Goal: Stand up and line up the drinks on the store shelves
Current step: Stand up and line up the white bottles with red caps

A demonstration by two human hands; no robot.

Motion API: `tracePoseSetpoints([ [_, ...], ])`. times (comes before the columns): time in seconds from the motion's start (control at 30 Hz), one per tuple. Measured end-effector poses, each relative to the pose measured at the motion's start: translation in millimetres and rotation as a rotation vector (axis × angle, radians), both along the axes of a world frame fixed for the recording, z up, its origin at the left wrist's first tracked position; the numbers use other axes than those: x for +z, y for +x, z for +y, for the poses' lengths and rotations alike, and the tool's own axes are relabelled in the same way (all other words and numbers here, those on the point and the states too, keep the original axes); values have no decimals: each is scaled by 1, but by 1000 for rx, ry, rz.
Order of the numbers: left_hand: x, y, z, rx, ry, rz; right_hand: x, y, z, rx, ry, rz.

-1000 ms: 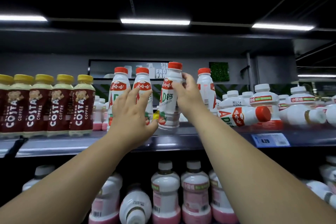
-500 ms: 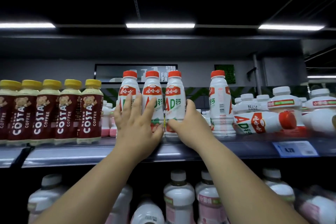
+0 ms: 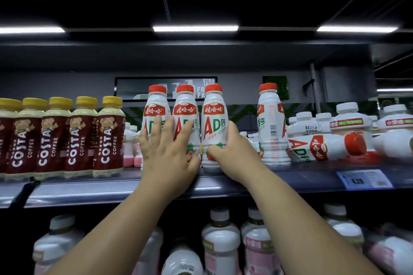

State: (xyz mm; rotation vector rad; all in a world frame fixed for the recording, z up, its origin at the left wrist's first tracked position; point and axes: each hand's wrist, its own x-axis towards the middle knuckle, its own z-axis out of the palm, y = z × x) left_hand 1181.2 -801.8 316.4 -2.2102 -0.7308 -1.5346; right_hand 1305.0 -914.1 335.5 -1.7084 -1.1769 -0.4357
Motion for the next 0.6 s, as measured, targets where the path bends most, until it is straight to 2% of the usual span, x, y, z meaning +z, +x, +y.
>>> tracePoseSetpoints([
  [0.17,-3,-2,-5,-2,68,0,1,-2,-11,34,39,-8],
  [0.27,-4,0,-8,-30,195,14,-5,11,-31,-15,174,-73],
  [0.33,-3,4,-11,-27,253,36,-11,22,-46,-14,335,-109],
  [0.37,-1,7,-14,-29,258,44,-14,26,-52,-9,418,-147],
  [0.47,7,21,-30,-54,186,42,-19,37,-61,-134,576,-421],
  [0.53,12,33,-43,-99,142,6,-19,45,-62,-260,574,-464],
  [0.6,14,45,-50,-132,129,-29,-16,51,-63,-363,454,-341],
])
